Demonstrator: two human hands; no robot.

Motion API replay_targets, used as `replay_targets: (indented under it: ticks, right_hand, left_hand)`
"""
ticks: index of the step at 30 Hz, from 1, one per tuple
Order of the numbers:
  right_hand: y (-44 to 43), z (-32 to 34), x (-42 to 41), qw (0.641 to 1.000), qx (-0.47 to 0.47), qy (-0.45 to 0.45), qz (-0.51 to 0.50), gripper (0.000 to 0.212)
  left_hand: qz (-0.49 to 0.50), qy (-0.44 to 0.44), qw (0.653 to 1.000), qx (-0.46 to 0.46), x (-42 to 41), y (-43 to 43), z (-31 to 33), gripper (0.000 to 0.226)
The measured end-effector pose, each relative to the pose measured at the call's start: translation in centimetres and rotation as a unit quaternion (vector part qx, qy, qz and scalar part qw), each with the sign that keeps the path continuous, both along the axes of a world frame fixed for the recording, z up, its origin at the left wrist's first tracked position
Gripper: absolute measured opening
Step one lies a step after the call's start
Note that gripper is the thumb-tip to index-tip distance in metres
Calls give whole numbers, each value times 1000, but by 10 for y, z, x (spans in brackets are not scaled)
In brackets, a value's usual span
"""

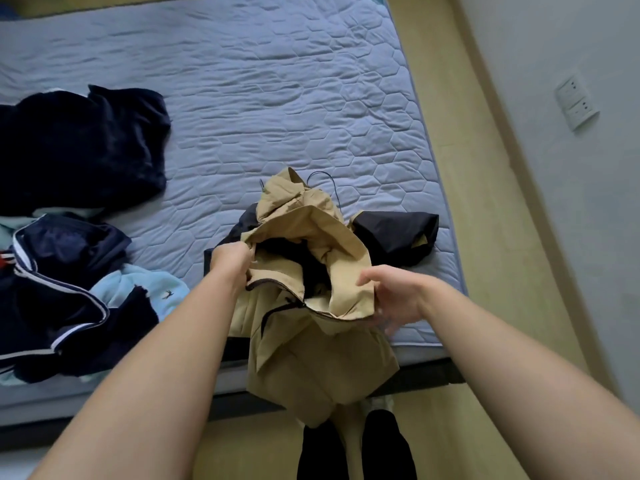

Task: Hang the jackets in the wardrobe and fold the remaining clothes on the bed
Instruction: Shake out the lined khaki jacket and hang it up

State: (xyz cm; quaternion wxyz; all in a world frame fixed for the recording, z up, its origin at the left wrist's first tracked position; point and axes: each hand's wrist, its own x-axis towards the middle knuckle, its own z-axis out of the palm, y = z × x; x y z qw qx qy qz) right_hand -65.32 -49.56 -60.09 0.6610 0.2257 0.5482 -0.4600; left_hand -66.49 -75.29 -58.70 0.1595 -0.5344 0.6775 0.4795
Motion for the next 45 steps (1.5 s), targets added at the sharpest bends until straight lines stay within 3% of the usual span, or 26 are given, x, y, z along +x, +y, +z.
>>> replay_targets:
  ticks: [3, 5, 7, 10, 13, 18, 20, 22, 24, 27, 29, 33, 38, 45]
  right_hand:
    - [-1, -5, -1, 992, 110, -46, 40, 55]
    - [-10, -11, 6, 982, 186, -16, 36, 39]
    - [-16, -20, 15, 963, 247, 103, 28, 30]
    - [-24, -15, 26, 895, 299, 331, 3, 31]
    - [-36, 25, 37, 877, 257, 401, -62, 25]
    - [-33, 120, 49, 878, 114, 399, -238, 24]
    - [-27, 156, 56, 883, 58, 390, -254, 23]
    - [-21, 186, 66, 895, 4, 374, -241, 24]
    - [-16, 217, 76, 907, -40, 371, -197, 29]
    - [-12, 268, 88, 895, -108, 416, -120, 41]
    - [-12, 303, 99, 872, -147, 458, -92, 38]
    - [-27, 371, 128, 825, -251, 506, -4, 39]
    - [-57, 439, 189, 768, -395, 494, 103, 39]
    - [-67, 484, 330, 679, -545, 444, 213, 45]
  left_hand:
    - [-28, -9, 999, 23, 14, 6, -6, 22]
    - [-56, -15, 998, 38, 24, 10, -4, 22]
    - [-112, 2, 994, 12, 33, 9, -6, 32]
    - [-204, 58, 972, -97, 46, 6, 6, 43]
    - [-214, 91, 962, -145, 68, -1, 45, 41]
    - [-87, 132, 982, -104, 112, -9, 138, 35]
    - [-25, 151, 986, -68, 135, -5, 176, 37]
    - [24, 173, 983, -58, 163, 6, 212, 56]
    - [80, 213, 971, -77, 196, 21, 242, 52]
    - [179, 274, 941, -80, 244, 51, 287, 38]
    - [221, 329, 914, -90, 275, 67, 322, 29]
    - [295, 386, 854, -186, 334, 83, 393, 30]
    - [401, 395, 770, -299, 432, 112, 448, 29]
    - [563, 359, 648, -366, 593, 197, 470, 41]
